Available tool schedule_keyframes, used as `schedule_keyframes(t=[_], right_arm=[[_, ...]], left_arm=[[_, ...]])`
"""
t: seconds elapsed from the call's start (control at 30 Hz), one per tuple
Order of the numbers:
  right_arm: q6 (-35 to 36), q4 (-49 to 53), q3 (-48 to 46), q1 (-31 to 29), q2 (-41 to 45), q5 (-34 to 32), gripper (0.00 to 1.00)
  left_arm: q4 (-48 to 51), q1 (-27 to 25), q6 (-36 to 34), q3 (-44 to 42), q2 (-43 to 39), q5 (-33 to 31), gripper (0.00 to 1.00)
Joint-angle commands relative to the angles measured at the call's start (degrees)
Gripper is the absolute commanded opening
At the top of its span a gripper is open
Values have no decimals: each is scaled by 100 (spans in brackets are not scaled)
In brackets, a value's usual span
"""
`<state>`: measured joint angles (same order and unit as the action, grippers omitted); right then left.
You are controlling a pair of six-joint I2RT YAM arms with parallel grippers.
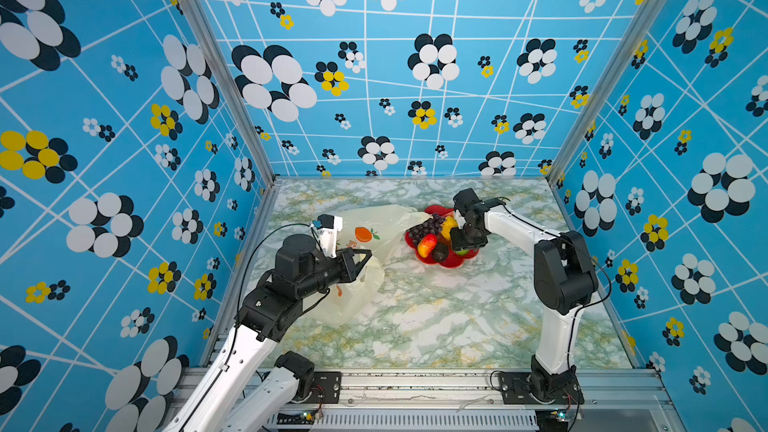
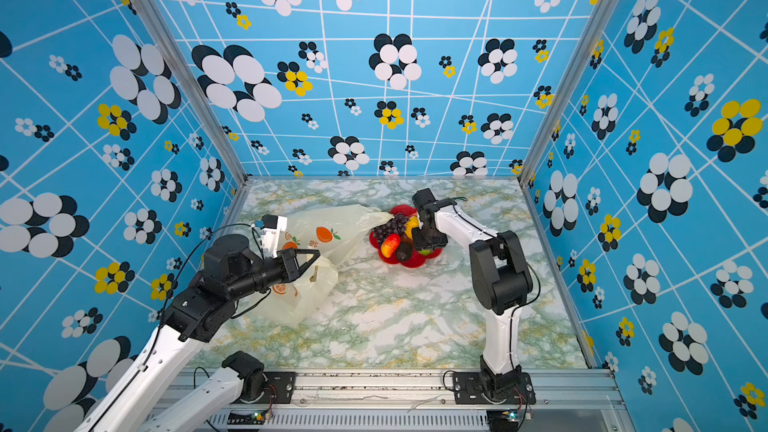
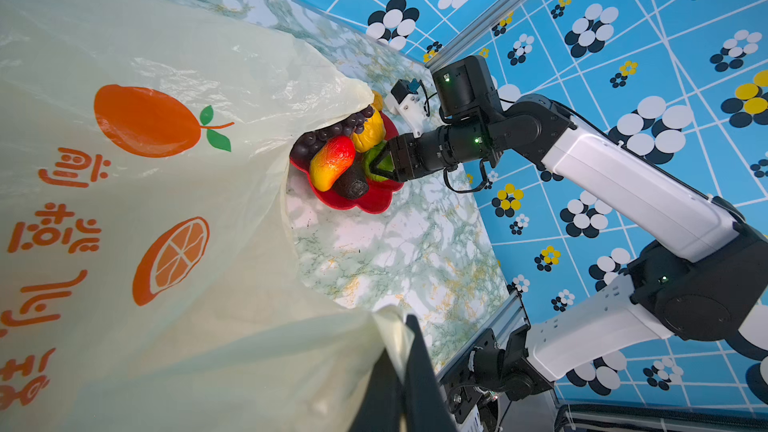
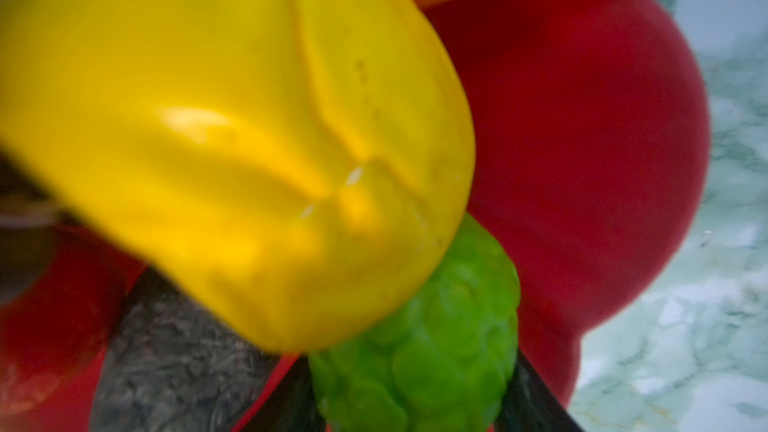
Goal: Place the fruits into the plastic bag
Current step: 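Lower the right gripper onto the bumpy green fruit and close on it, then lift the green fruit with the right gripper and carry it toward the bag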
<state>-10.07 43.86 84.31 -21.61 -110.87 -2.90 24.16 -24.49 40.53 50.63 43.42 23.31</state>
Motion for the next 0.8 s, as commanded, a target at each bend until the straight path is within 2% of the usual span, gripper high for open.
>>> schedule_keyframes(t=[0.0,0.13,0.3,0.4,0.5,0.57,0.77], right_arm=[[-65,-47,-175,39,626,-140,48],[-160,-21,-364,42,1178,-107,46],[-499,105,-449,43,1821,341,45],[-969,-238,-582,40,2267,1234,44],[-1748,-985,-818,-28,2531,2354,42],[-2109,-1342,-832,-267,2522,2835,41],[-2071,-967,-388,-1169,2257,2833,41]], left_arm=[[-95,41,18,5,0,24,0],[-107,41,10,26,0,55,0],[-127,41,-1,31,-18,129,0],[-130,41,-18,43,-28,169,0],[-166,39,-28,83,5,276,0],[-191,39,-21,134,36,332,0],[-110,32,-52,244,35,371,0]])
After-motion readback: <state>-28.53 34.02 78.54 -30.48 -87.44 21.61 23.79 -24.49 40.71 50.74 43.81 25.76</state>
